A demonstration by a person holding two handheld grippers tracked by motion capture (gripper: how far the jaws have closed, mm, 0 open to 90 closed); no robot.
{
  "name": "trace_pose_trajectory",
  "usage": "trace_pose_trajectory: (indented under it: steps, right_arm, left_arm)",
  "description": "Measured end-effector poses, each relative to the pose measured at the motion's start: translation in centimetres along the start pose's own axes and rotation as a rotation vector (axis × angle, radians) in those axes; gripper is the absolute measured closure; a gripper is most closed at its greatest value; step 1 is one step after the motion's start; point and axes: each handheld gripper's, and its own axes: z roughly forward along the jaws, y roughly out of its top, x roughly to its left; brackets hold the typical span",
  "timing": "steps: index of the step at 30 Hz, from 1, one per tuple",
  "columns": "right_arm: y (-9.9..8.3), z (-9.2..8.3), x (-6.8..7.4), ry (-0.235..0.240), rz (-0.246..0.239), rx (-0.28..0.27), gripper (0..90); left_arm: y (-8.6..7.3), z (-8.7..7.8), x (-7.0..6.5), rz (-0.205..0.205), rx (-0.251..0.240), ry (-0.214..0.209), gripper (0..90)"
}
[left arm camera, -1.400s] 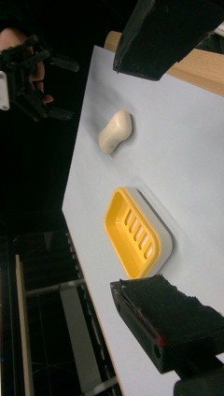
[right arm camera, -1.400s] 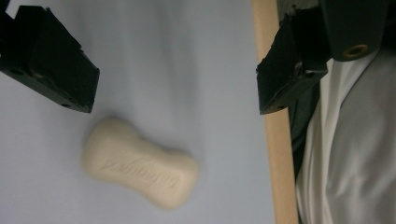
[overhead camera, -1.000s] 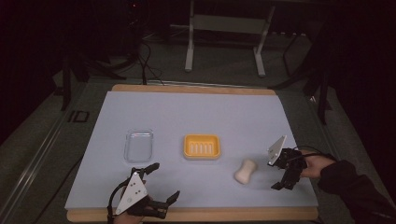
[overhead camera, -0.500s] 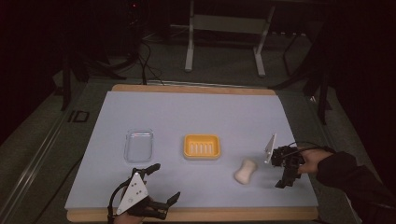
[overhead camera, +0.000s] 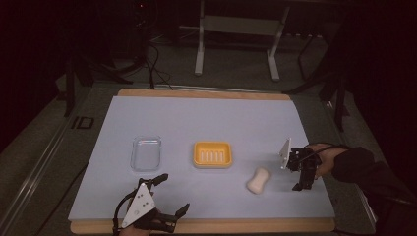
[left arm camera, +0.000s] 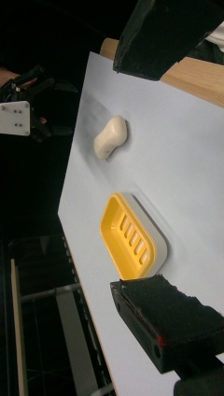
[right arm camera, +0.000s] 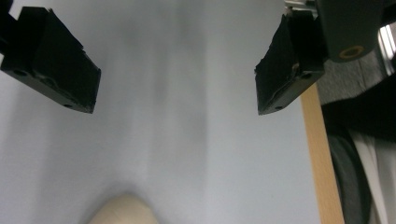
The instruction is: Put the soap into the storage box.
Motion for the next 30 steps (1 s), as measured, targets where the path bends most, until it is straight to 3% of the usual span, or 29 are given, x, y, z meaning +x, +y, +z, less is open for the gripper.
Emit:
trace_pose_trajectory:
  steps: [7,22,30]
  right_arm:
    - [0.5,0.7,-0.5,-0.033,-0.069,0.032,14.6]
    - [2.5,1.2,-1.7,-0.053,-0.212,-0.009,19.7]
    - [3.8,2.1,-2.3,-0.061,-0.263,0.010,19.8]
  left_arm:
    - [-0.1,-0.6,-0.2,-0.021,-0.007,-0.007,0.0]
    - [-0.4,-1.2,-0.6,-0.046,-0.002,-0.013,0.0]
    - [-0.5,-1.2,-0.8,-0.047,0.011,-0.005,0.0]
